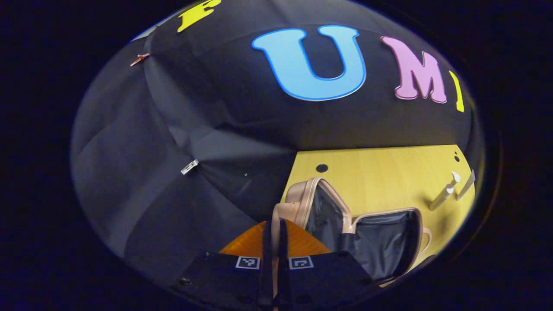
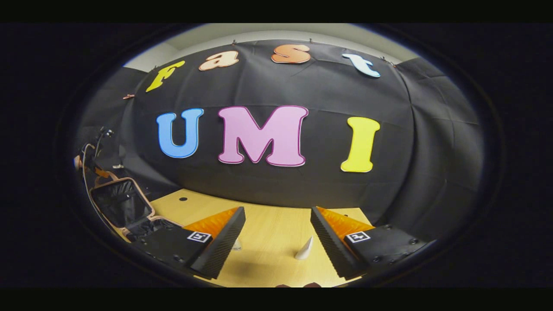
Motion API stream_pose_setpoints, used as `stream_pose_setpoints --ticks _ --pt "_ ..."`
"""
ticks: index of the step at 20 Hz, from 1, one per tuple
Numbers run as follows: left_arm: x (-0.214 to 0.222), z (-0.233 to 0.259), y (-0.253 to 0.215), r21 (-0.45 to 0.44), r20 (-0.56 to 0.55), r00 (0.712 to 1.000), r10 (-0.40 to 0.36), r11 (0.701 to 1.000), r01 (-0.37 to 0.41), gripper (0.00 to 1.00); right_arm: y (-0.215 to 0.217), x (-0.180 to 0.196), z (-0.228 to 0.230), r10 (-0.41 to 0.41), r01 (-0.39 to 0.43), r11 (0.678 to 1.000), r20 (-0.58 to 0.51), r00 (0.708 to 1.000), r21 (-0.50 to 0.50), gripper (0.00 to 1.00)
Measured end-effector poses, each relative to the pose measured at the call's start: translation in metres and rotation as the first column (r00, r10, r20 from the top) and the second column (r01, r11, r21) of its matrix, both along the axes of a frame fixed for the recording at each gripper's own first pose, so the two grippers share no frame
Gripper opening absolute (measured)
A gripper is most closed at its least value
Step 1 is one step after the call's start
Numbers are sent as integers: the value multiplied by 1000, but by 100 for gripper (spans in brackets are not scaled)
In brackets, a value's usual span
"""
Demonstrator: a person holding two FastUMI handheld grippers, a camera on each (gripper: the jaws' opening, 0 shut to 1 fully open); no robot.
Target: First open the suitcase, pack the skin care products into it, and then close the suitcase.
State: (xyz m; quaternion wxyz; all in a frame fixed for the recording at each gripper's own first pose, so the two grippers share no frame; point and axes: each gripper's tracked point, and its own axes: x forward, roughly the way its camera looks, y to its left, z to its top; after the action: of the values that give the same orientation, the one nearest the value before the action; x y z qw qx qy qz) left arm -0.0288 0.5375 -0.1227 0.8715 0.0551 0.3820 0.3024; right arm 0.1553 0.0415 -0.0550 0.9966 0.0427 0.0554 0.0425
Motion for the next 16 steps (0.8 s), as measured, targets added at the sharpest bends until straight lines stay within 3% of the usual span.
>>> stream_pose_setpoints --ticks 5,8,10,16 --pt "-26 -113 79 -162 -91 990 109 979 -122 8 9 -8 -10 -29 26 998 -51 998 -54 97" --pt "-28 -163 95 -233 -167 978 128 958 -165 8 25 -12 -17 -36 30 998 -92 995 -59 97" --pt "-17 -175 102 -271 -199 970 141 943 -193 9 33 -13 -27 -42 36 998 -131 990 -53 97" --pt "-20 -198 123 -312 -211 972 102 935 -166 10 56 -20 -43 -50 65 996 -212 976 65 97"
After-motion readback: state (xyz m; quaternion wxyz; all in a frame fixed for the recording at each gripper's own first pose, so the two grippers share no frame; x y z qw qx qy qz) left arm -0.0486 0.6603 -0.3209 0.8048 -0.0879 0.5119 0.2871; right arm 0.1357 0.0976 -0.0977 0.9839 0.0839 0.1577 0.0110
